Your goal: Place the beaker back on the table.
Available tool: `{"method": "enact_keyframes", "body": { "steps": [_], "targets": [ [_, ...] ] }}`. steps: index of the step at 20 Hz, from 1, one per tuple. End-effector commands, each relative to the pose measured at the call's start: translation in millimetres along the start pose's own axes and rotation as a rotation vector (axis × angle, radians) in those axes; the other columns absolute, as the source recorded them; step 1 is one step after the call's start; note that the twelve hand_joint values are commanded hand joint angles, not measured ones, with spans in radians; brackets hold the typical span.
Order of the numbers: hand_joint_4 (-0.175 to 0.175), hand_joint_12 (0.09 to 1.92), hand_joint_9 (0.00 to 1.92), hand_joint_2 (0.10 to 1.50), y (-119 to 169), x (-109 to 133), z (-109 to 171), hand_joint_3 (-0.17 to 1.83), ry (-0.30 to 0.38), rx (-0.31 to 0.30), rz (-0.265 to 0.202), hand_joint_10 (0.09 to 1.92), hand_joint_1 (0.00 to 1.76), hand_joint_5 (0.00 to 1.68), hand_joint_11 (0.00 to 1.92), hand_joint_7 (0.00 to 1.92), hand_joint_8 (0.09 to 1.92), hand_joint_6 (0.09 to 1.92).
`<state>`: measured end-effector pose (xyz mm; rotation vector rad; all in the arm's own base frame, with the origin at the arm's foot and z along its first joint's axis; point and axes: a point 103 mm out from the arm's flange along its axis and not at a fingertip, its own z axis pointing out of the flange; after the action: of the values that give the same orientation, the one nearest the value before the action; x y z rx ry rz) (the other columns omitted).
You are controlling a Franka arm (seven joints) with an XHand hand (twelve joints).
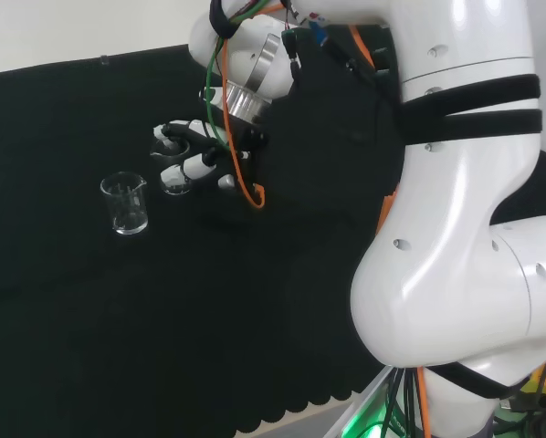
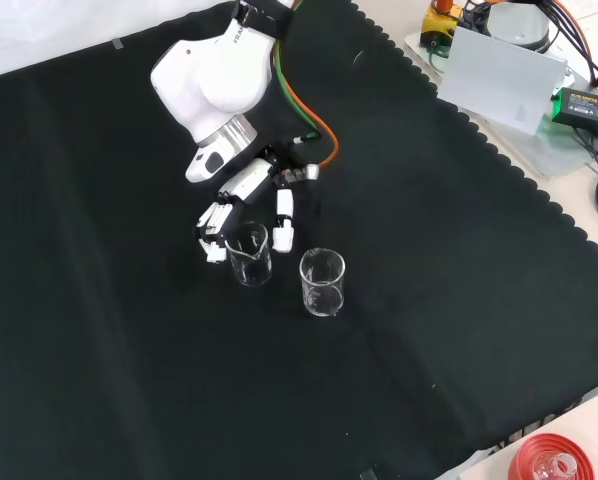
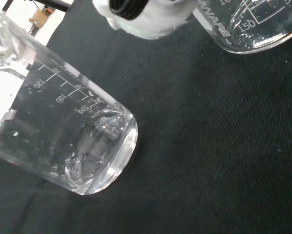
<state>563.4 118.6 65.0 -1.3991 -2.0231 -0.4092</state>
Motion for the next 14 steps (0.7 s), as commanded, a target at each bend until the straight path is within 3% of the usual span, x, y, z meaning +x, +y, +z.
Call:
{"method": "enact_keyframes", "body": {
  "steps": [1, 14],
  "targets": [
    [-0.114, 1.15, 0.18, 0.87, -13, 8, -10, -0.17, -0.025, -0.024, 0.007, 0.82, 1.07, 0.18, 0.0, 0.06, 0.72, 0.09],
    [-0.118, 1.15, 0.19, 0.87, -63, 33, -48, -0.17, -0.089, -0.112, 0.037, 0.83, 1.06, 0.21, 0.0, 0.09, 0.73, 0.09]
  ]
}}
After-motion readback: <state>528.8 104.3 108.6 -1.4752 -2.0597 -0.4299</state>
